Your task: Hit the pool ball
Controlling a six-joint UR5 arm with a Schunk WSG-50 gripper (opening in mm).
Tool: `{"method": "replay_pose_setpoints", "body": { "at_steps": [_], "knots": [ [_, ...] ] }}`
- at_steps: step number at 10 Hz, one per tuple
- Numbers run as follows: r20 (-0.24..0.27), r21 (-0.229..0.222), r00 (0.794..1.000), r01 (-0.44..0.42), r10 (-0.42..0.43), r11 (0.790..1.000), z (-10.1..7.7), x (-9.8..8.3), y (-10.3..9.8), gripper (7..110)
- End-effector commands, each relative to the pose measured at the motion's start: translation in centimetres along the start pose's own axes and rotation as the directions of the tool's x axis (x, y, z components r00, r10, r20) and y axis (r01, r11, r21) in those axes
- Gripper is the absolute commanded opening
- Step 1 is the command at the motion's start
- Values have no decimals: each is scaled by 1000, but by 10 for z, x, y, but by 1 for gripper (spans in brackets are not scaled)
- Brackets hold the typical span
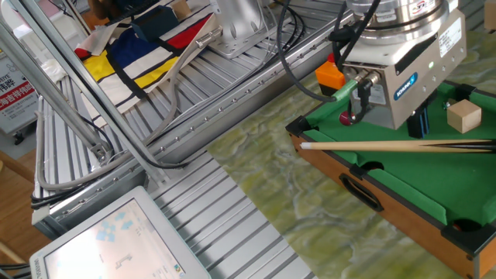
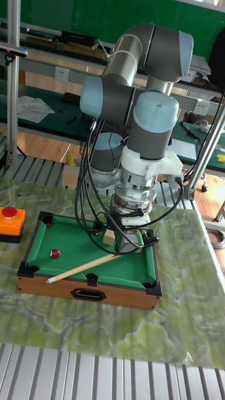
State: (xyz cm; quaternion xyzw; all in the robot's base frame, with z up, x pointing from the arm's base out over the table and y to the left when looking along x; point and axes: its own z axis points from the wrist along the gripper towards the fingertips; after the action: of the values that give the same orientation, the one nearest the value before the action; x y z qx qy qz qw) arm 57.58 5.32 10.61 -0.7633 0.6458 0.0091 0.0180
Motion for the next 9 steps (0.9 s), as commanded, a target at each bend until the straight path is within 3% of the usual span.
{"method": "replay_pose_setpoints", "body": {
  "at_steps": [1,4,8,9],
  "knots": [
    [48,-4,999,24,-24,1000,-2,-11,1,7],
    [-34,16,997,74,-74,997,-1,9,-5,7],
    [-46,10,995,88,-88,996,-4,4,-20,7],
    [-13,-6,996,90,-90,996,2,-2,-17,7]
  ]
}}
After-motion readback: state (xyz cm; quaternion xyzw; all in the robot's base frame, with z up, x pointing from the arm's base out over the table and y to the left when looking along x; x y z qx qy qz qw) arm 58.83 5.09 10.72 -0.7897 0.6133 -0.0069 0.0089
